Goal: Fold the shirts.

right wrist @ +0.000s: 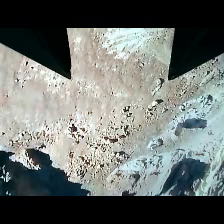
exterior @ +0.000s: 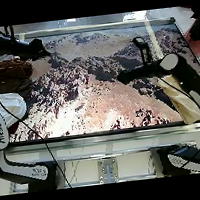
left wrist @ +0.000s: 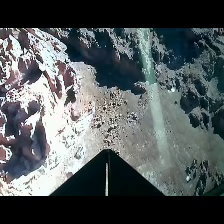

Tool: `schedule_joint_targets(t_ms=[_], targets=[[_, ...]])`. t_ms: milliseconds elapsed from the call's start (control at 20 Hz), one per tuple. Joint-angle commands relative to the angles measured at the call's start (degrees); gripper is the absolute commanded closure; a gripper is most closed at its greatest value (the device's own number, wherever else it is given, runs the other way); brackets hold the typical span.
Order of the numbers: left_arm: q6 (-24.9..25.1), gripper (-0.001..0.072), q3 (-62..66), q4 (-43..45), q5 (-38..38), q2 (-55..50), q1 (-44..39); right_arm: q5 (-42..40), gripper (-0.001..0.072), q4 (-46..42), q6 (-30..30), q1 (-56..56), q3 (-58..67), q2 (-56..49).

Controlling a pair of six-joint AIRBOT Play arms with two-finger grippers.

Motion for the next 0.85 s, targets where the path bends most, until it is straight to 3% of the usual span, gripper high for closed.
schedule_joint_targets(t_ms=[0,800], targets=[[-0.1,0.0689,0.0,0.0,-0.5,0.0,0.0,-1.5,0.0035,-6.5,7.1,5.1,-2.0,0.0],[-0.1,0.0689,0.0,0.0,-0.5,0.0,0.0,-1.6,0.0035,-6.1,6.9,5.7,-2.0,0.0]])
